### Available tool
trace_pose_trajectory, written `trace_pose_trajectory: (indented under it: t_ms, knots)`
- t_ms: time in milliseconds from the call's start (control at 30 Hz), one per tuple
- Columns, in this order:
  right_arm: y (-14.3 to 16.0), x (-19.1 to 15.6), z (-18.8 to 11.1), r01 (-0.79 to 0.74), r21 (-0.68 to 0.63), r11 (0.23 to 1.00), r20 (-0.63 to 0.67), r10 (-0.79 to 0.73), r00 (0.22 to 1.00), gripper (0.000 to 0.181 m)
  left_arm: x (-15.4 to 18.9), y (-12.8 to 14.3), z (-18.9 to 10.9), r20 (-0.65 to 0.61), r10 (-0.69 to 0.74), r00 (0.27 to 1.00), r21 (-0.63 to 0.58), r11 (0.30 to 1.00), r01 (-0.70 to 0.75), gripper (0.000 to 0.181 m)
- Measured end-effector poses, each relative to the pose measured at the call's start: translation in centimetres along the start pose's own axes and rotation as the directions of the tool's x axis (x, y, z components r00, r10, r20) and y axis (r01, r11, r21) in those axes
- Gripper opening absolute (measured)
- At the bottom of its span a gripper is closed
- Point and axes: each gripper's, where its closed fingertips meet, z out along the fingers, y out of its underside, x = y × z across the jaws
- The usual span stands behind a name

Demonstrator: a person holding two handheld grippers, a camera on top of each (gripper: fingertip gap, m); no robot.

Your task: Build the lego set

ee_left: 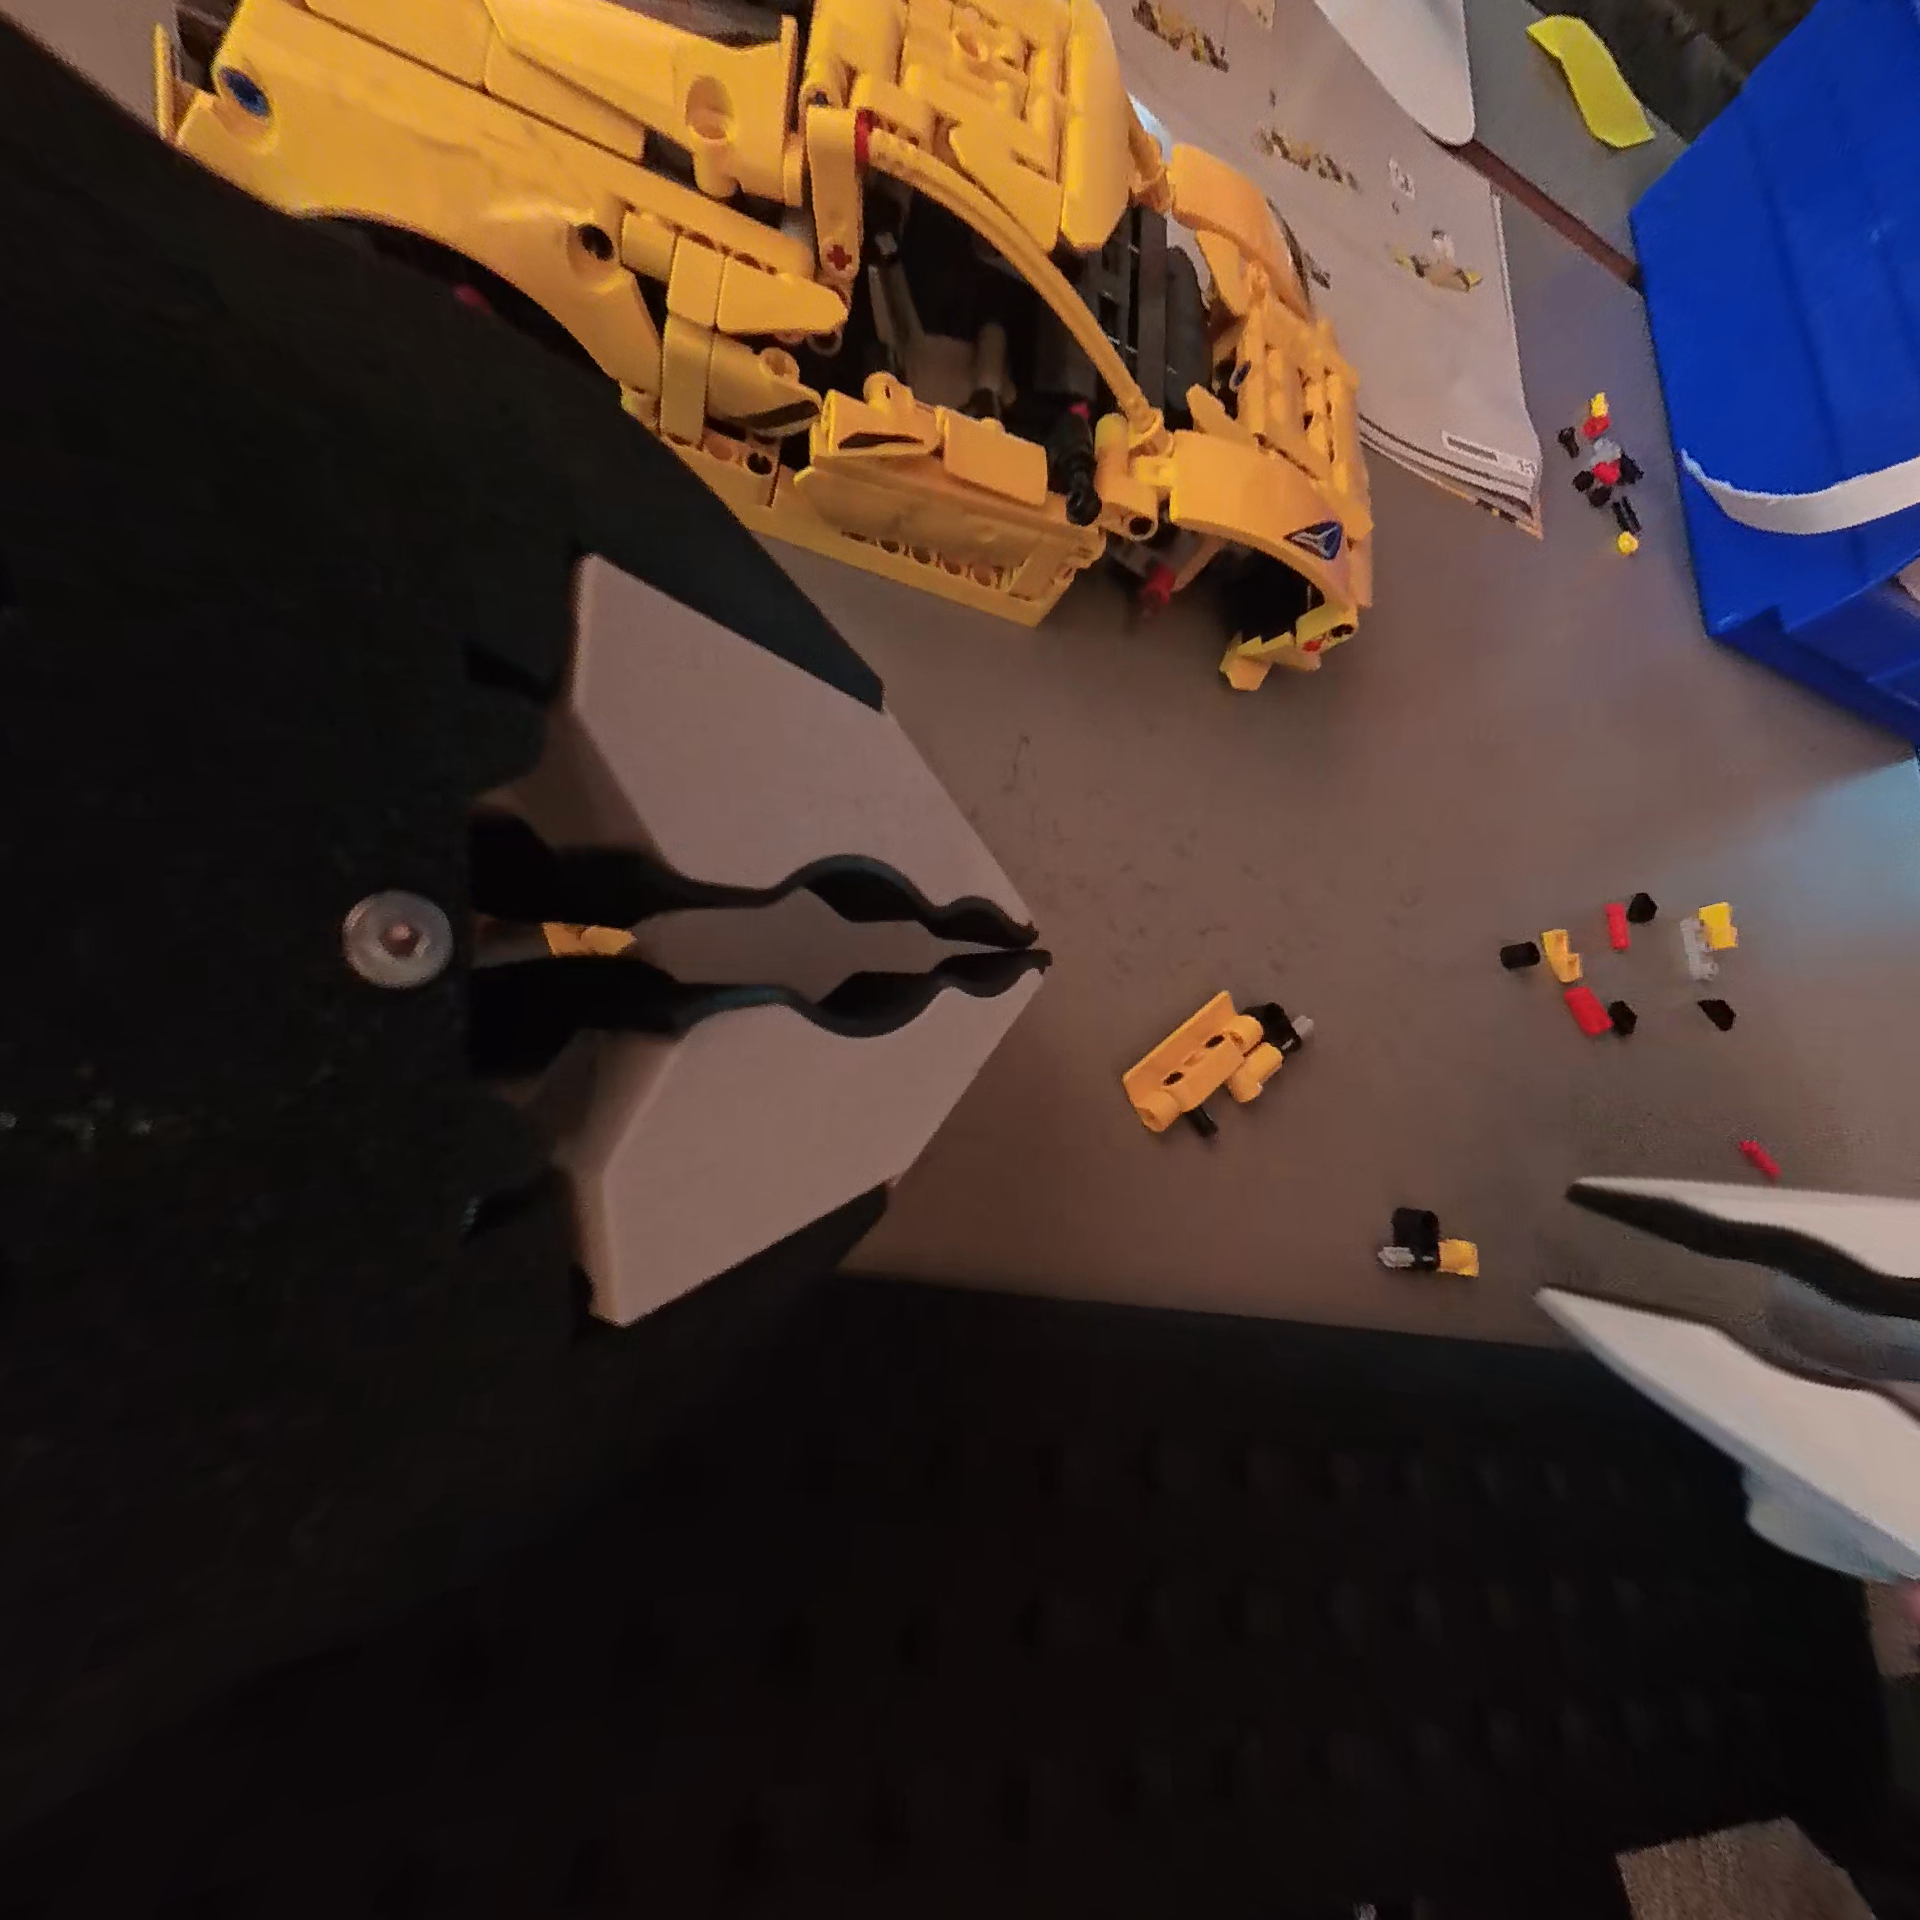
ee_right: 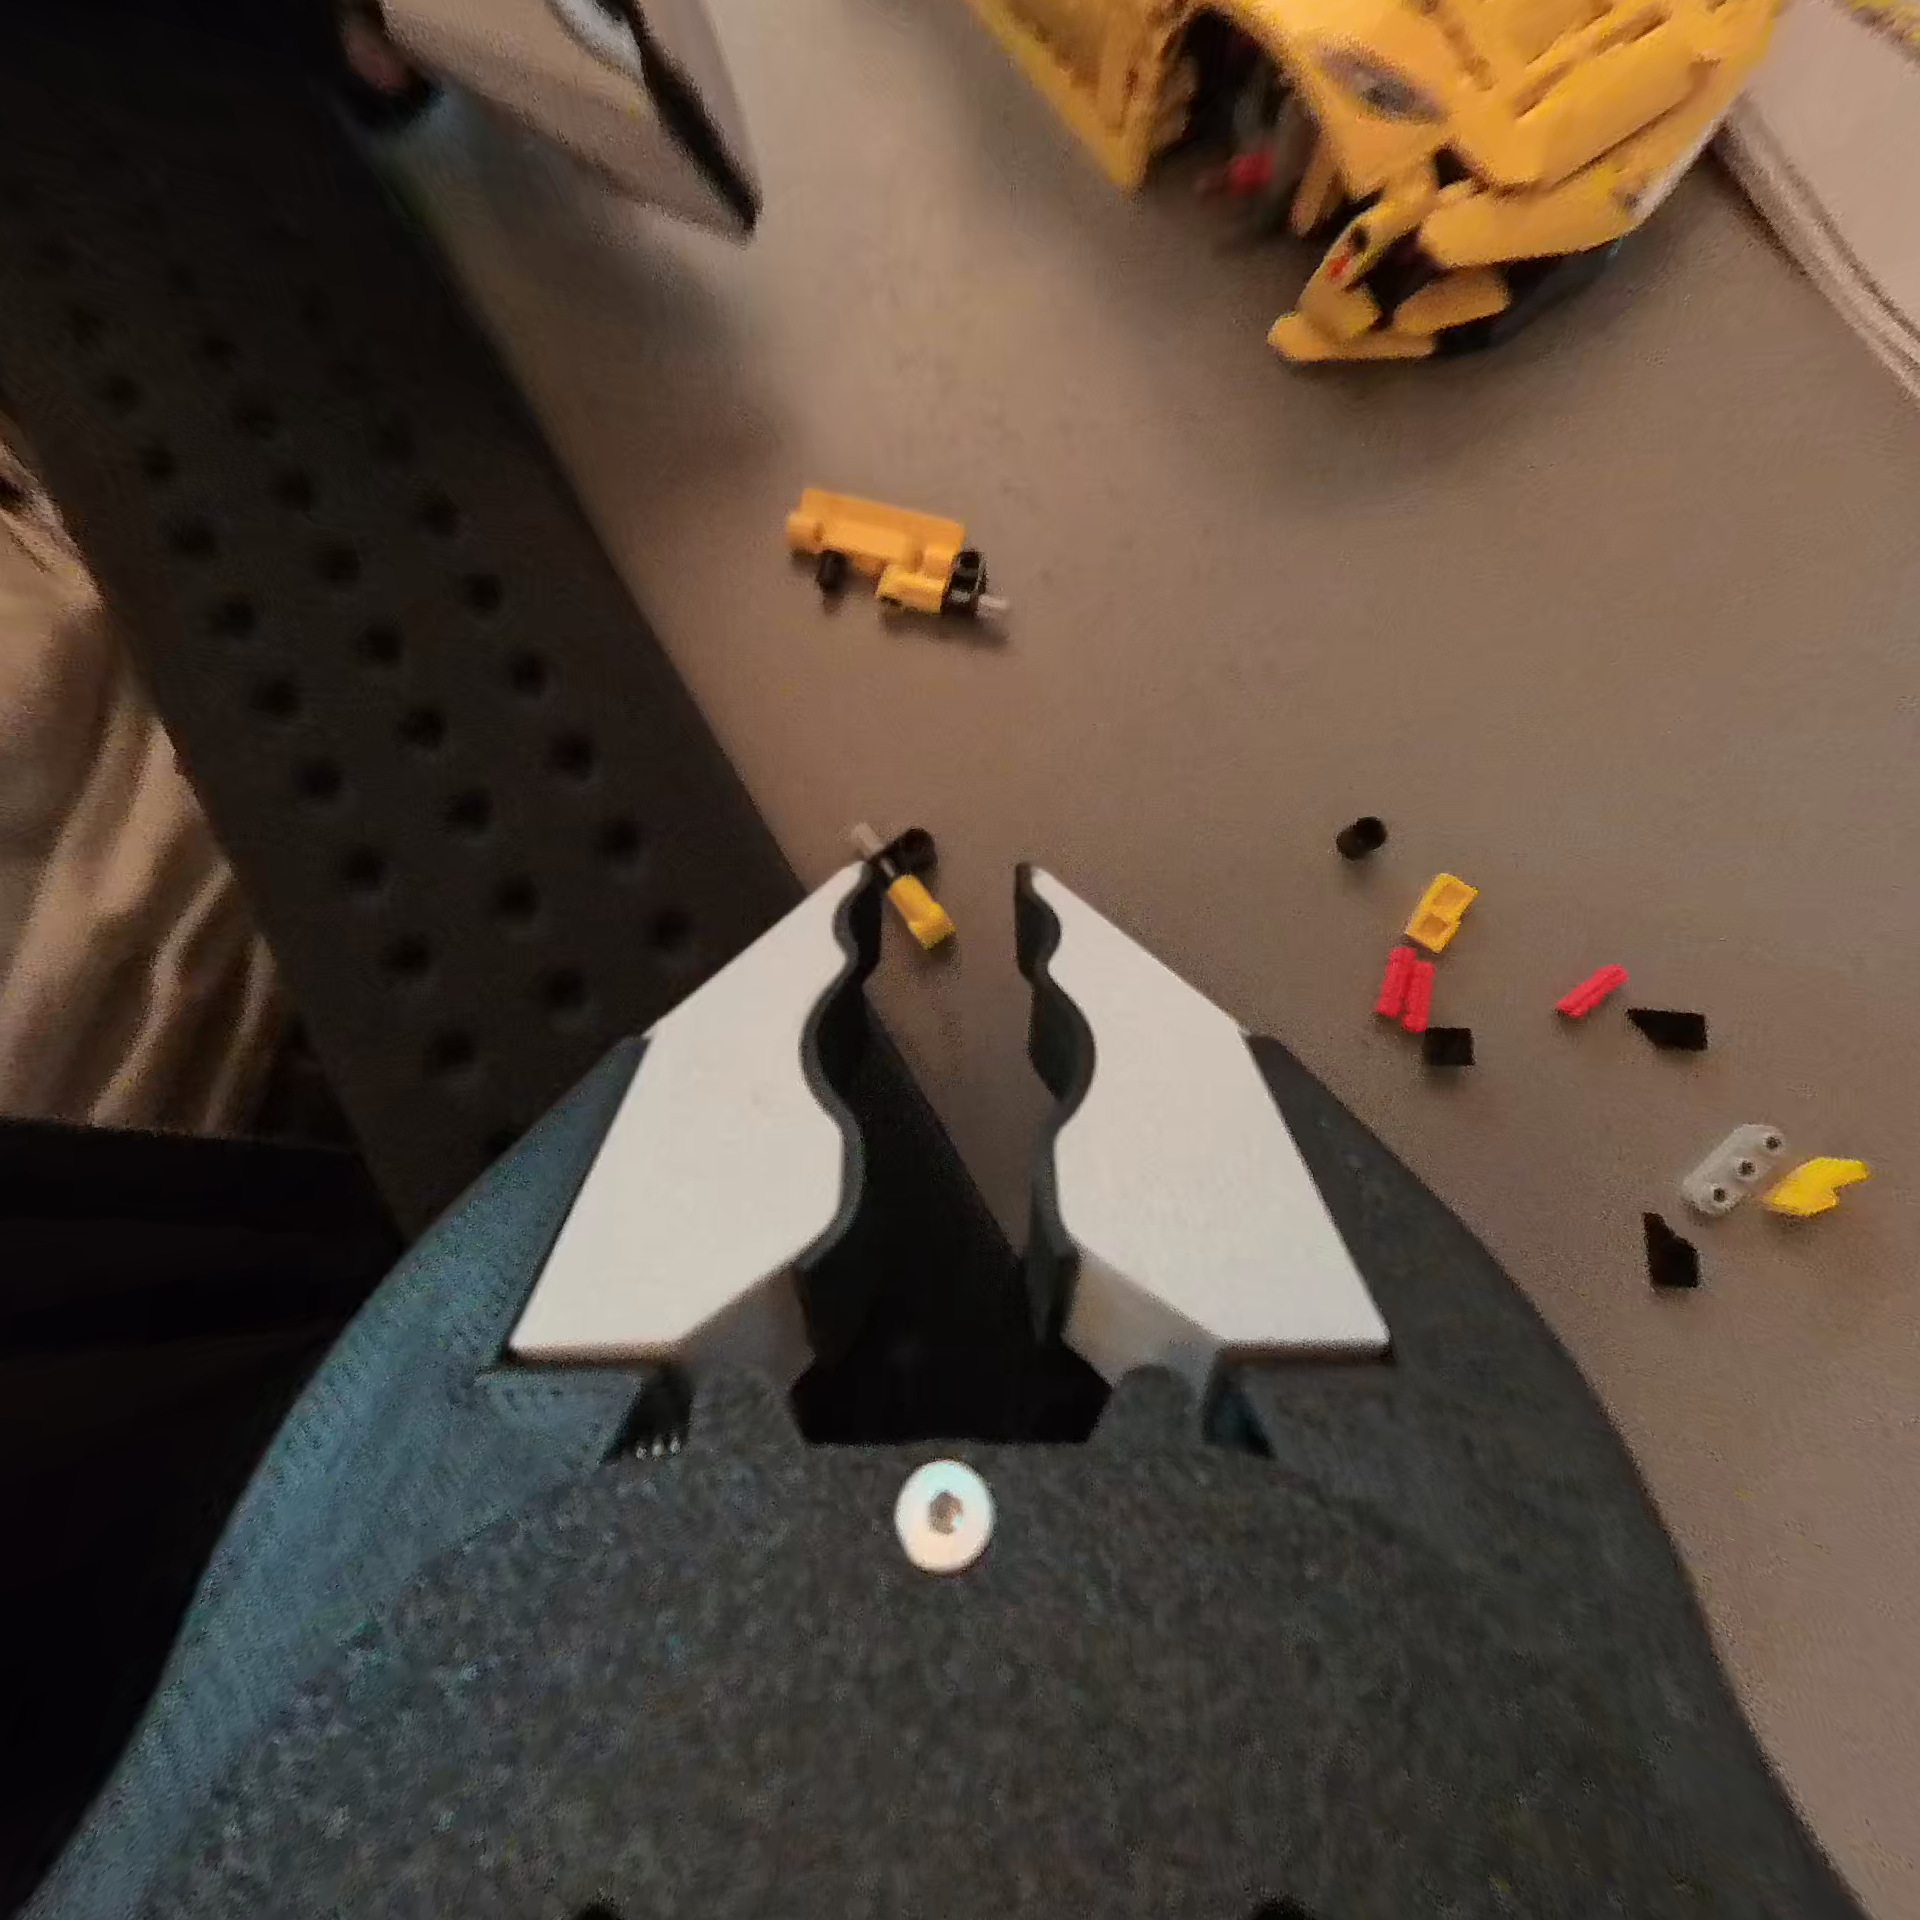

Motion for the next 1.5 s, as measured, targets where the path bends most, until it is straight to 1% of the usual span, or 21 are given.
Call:
trace_pose_trajectory:
  t_ms: [100, 233, 300, 333, 400, 533, 600, 700, 767, 833, 867, 900, 967, 1067, 1133, 1200, 1267, 1333, 1367, 1433, 1500]
  knots:
    - [1.1, -0.1, 1.2, 0.100, -0.100, 0.990, -0.031, -0.103, 0.994, 0.023, 0.0, -0.3, -0.1, 0.000, -0.005, 1.000, 0.016, 1.000, 0.005, 0.001]
    - [1.5, -0.4, 2.2, 0.087, -0.149, 0.985, 0.046, -0.081, 0.996, 0.017, 0.3, -0.5, -0.3, -0.013, -0.004, 1.000, 0.032, 0.999, 0.005, 0.001]
    - [1.5, -0.3, 2.3, 0.125, -0.161, 0.979, 0.032, -0.121, 0.992, 0.007, 1.0, -0.8, -0.3, -0.039, 0.012, 0.999, 0.044, 0.999, -0.010, 0.001]
    - [1.3, -0.1, 2.4, 0.158, -0.164, 0.974, 0.014, -0.157, 0.987, 0.007, 1.5, -0.9, -0.3, -0.058, 0.024, 0.998, 0.052, 0.998, -0.021, 0.003]
    - [0.0, -0.1, 2.9, 0.219, -0.139, 0.966, -0.018, -0.223, 0.975, 0.007, 2.4, -1.1, -0.2, -0.089, 0.055, 0.995, 0.063, 0.997, -0.049, 0.007]
    - [-4.5, -3.5, 5.1, 0.327, 0.007, 0.945, 0.094, -0.326, 0.941, 0.007, 3.2, -1.3, 0.0, -0.115, 0.091, 0.989, 0.069, 0.994, -0.083, 0.015]
    - [-5.8, -4.7, 6.4, 0.377, 0.024, 0.926, 0.119, -0.378, 0.918, 0.007, 3.5, -1.5, -0.1, -0.124, 0.103, 0.987, 0.080, 0.992, -0.093, 0.016]
    - [-8.1, -5.0, 7.3, 0.453, 0.075, 0.888, 0.051, -0.457, 0.888, 0.007, 3.6, -1.1, 0.1, -0.130, 0.106, 0.986, 0.062, 0.993, -0.099, 0.017]
    - [-9.2, -4.5, 7.2, 0.484, 0.103, 0.869, -0.030, -0.484, 0.875, 0.008, 2.7, -1.5, -0.3, -0.117, 0.033, 0.993, 0.081, 0.996, -0.024, 0.018]
    - [-10.2, -3.9, 6.5, 0.510, 0.160, 0.845, -0.125, -0.495, 0.860, 0.008, 1.1, -2.3, -1.1, -0.138, -0.144, 0.980, 0.132, 0.978, 0.162, 0.017]
    - [-10.6, -3.5, 6.1, 0.531, 0.175, 0.829, -0.183, -0.502, 0.845, 0.008, 0.3, -2.5, -1.4, -0.166, -0.239, 0.957, 0.147, 0.953, 0.264, 0.019]
    - [-11.0, -3.7, 5.7, 0.553, 0.190, 0.811, -0.225, -0.513, 0.829, 0.007, -0.1, -2.8, -1.7, -0.221, -0.320, 0.921, 0.156, 0.921, 0.357, 0.026]
    - [-11.9, -4.3, 5.2, 0.598, 0.220, 0.771, -0.304, -0.528, 0.793, 0.007, -0.4, -3.7, -2.4, -0.334, -0.437, 0.835, 0.179, 0.841, 0.511, 0.028]
    - [-13.1, -4.7, 4.6, 0.655, 0.225, 0.721, -0.389, -0.550, 0.739, 0.007, -0.6, -4.5, -3.4, -0.463, -0.508, 0.726, 0.185, 0.746, 0.640, 0.026]
    - [-14.0, -5.2, 4.0, 0.673, 0.269, 0.689, -0.416, -0.547, 0.727, 0.007, -0.1, -4.9, -3.8, -0.544, -0.523, 0.656, 0.150, 0.709, 0.689, 0.026]
    - [-14.5, -5.8, 3.9, 0.688, 0.305, 0.658, -0.416, -0.558, 0.718, 0.007, 0.3, -5.3, -4.3, -0.599, -0.515, 0.613, 0.140, 0.686, 0.714, 0.020]
    - [-14.7, -6.0, 4.0, 0.711, 0.304, 0.634, -0.438, -0.570, 0.696, 0.007, 0.4, -5.4, -4.4, -0.604, -0.506, 0.616, 0.145, 0.690, 0.709, 0.008]
    - [-14.7, -6.0, 4.1, 0.725, 0.297, 0.622, -0.456, -0.575, 0.679, 0.007, 0.4, -5.2, -4.4, -0.588, -0.503, 0.633, 0.150, 0.702, 0.696, 0.007]
    - [-14.6, -6.1, 4.2, 0.720, 0.300, 0.626, -0.451, -0.572, 0.685, 0.007, 0.5, -5.1, -4.4, -0.587, -0.503, 0.634, 0.144, 0.705, 0.694, 0.007]
    - [-14.7, -6.2, 4.0, 0.673, 0.347, 0.653, -0.424, -0.531, 0.734, 0.008, 0.6, -5.3, -4.6, -0.607, -0.503, 0.616, 0.136, 0.697, 0.704, 0.007]
    - [-15.0, -6.1, 3.1, 0.615, 0.422, 0.667, -0.416, -0.460, 0.784, 0.016, 0.5, -5.4, -4.9, -0.621, -0.501, 0.603, 0.138, 0.687, 0.714, 0.007]
